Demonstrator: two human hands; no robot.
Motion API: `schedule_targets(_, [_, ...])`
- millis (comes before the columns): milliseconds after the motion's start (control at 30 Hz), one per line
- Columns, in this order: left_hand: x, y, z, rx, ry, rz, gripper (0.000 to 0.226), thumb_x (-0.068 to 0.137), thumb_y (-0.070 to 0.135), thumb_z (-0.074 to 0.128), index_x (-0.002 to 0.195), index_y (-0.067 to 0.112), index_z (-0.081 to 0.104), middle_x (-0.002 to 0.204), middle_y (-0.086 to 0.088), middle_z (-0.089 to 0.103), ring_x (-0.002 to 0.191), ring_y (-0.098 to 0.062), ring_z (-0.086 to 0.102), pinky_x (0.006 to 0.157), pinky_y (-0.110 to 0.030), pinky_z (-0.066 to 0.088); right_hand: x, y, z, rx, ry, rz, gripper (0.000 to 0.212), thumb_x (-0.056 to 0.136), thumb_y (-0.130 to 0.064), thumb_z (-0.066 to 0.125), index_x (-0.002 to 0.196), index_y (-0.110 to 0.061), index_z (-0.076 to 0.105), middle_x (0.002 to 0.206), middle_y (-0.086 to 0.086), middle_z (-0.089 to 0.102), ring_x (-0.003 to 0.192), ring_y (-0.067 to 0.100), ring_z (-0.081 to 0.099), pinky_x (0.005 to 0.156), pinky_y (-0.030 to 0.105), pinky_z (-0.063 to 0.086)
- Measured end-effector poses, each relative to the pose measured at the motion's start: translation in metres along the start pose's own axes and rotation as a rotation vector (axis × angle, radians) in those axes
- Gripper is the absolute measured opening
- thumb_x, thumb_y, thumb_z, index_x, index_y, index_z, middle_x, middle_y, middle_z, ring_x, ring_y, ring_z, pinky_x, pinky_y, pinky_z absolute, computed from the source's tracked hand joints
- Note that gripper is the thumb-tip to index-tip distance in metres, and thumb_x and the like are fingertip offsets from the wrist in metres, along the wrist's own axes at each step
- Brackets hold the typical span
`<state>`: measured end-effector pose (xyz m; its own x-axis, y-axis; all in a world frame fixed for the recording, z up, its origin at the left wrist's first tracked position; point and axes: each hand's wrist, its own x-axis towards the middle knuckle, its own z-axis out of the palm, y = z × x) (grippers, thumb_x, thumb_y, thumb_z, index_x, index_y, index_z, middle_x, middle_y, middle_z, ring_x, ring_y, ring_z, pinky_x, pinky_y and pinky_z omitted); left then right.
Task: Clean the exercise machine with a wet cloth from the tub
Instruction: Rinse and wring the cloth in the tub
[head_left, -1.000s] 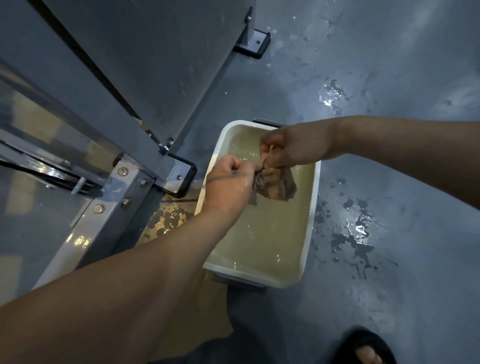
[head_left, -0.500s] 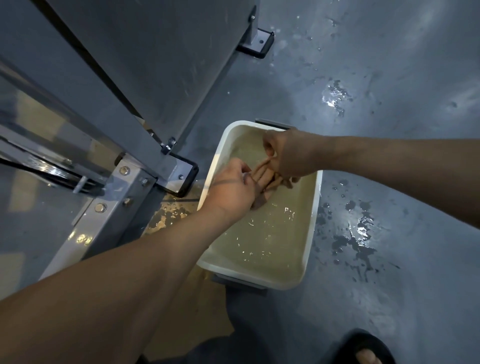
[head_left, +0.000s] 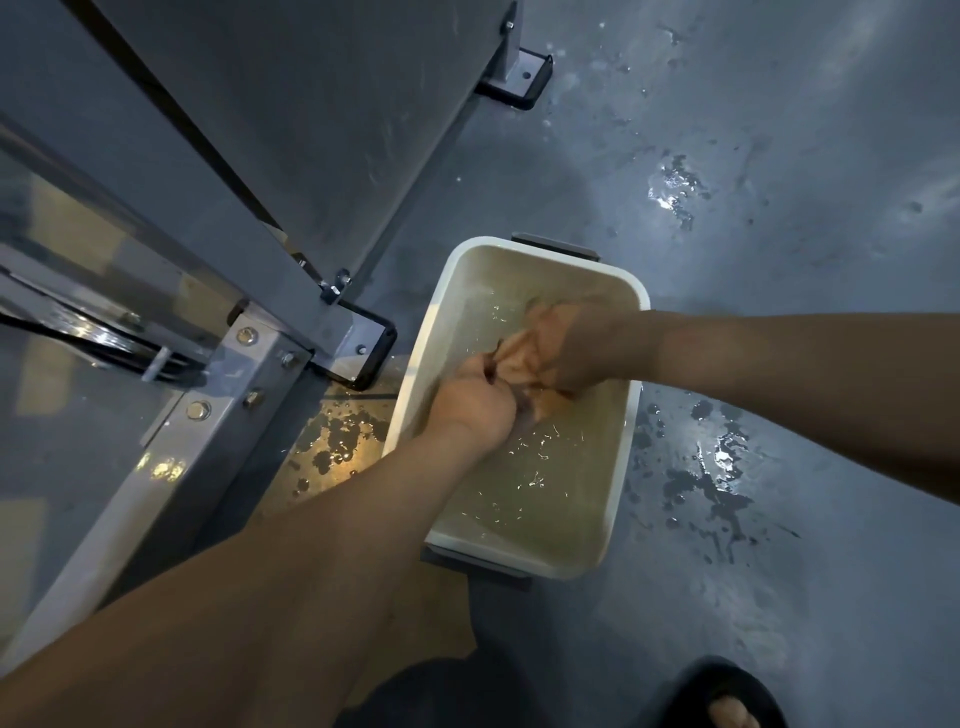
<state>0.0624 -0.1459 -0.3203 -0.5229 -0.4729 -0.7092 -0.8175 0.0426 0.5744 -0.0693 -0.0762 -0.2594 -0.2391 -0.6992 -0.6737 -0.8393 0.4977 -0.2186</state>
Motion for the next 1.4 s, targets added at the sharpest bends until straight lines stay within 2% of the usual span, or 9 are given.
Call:
schedule_targets(100, [0.008,-0.007,0.008,-0.320,-0.016,-0.184,0.016,0.087,0.037,0.049,0.102,0.036,0.054,0.085,-0.007,0.075,0.073,-0.028,0.074,0.067,-0.047,0.063,-0.002,-0.015,0.017,0.168,-0.120,0.053,0.024,0.107,-0.020,0.046,0.122,-0.014,0.063,0.119,0.001,0.062,0.116,0.026,0.055,0.094,0.026,0.038])
schedule_targets(133, [-0.005,0.000,0.003,-0.396,-0.027,-0.201,0.010,0.092,0.027,0.046,0.098,0.029,0.054,0.067,-0.005,0.069,0.054,-0.022,0.066,0.052,-0.035,0.057,0.004,-0.018,0.026,0.339,-0.189,0.123,0.017,0.104,-0.018,0.051,0.116,-0.016,0.063,0.117,0.003,0.063,0.109,0.026,0.059,0.090,0.008,-0.017])
schedule_targets(167, [-0.011,0.004,0.000,-0.476,-0.024,-0.227,0.016,0.096,0.017,0.041,0.094,0.024,0.055,0.054,-0.004,0.058,0.040,-0.018,0.053,0.043,-0.024,0.045,0.004,-0.019,0.029,0.397,-0.216,0.114,0.012,0.100,-0.014,0.057,0.111,-0.016,0.062,0.112,0.007,0.064,0.097,0.024,0.062,0.037,0.016,0.029])
schedule_targets(233, [-0.008,-0.002,-0.001,-0.561,0.006,-0.259,0.026,0.098,0.007,0.034,0.099,0.020,0.057,0.048,-0.003,0.045,0.032,-0.015,0.036,0.037,-0.015,0.028,0.007,-0.023,0.039,0.335,-0.192,0.038,0.011,0.101,-0.010,0.055,0.110,-0.014,0.060,0.100,0.010,0.065,0.080,0.023,0.063,0.054,0.029,0.053])
schedule_targets(400, [-0.009,0.004,-0.001,-0.643,0.071,-0.294,0.021,0.104,0.019,0.041,0.084,0.019,0.048,0.047,-0.001,0.038,0.030,-0.013,0.026,0.036,-0.012,0.017,-0.003,-0.036,0.048,0.557,0.062,0.052,0.017,0.107,-0.018,0.042,0.099,-0.012,0.055,0.071,0.001,0.050,0.057,0.014,0.045,0.042,0.018,0.037])
schedule_targets(567, [-0.020,0.025,-0.002,-0.657,-0.053,-0.291,0.040,0.106,0.019,0.042,0.066,0.019,0.043,0.035,0.004,0.034,0.027,-0.009,0.025,0.038,-0.012,0.019,-0.010,-0.037,0.054,0.646,0.373,0.098,0.055,0.106,-0.044,0.037,0.073,-0.012,0.067,0.078,0.001,0.067,0.076,0.016,0.061,0.063,0.016,0.042])
schedule_targets(733, [-0.021,0.026,-0.002,-0.723,-0.126,-0.300,0.039,0.102,0.005,0.031,0.075,0.020,0.057,0.042,0.003,0.029,0.033,-0.010,0.020,0.039,-0.013,0.013,-0.003,-0.030,0.037,0.405,0.172,0.079,0.033,0.107,-0.020,0.039,0.106,-0.005,0.069,0.104,0.015,0.067,0.101,0.033,0.064,0.076,0.030,0.045])
schedule_targets(1033, [0.010,0.004,-0.011,0.041,-0.073,-0.072,0.028,0.103,0.025,0.045,0.091,0.009,0.065,0.088,-0.016,0.073,0.077,-0.032,0.071,0.063,-0.030,0.053,-0.008,-0.003,0.029,-0.120,-0.069,0.018,0.031,0.107,-0.013,0.039,0.132,-0.013,0.058,0.133,0.008,0.058,0.126,0.032,0.055,0.090,0.042,0.048])
schedule_targets(1400, [0.018,0.061,0.031,0.659,-0.187,0.390,0.022,0.101,0.026,0.051,0.083,0.016,0.056,0.089,-0.006,0.069,0.080,-0.026,0.062,0.066,-0.029,0.045,-0.054,0.026,0.069,0.056,-0.128,0.195,0.037,0.110,-0.018,0.030,0.138,-0.007,0.051,0.139,0.019,0.059,0.125,0.035,0.058,0.091,0.035,0.043])
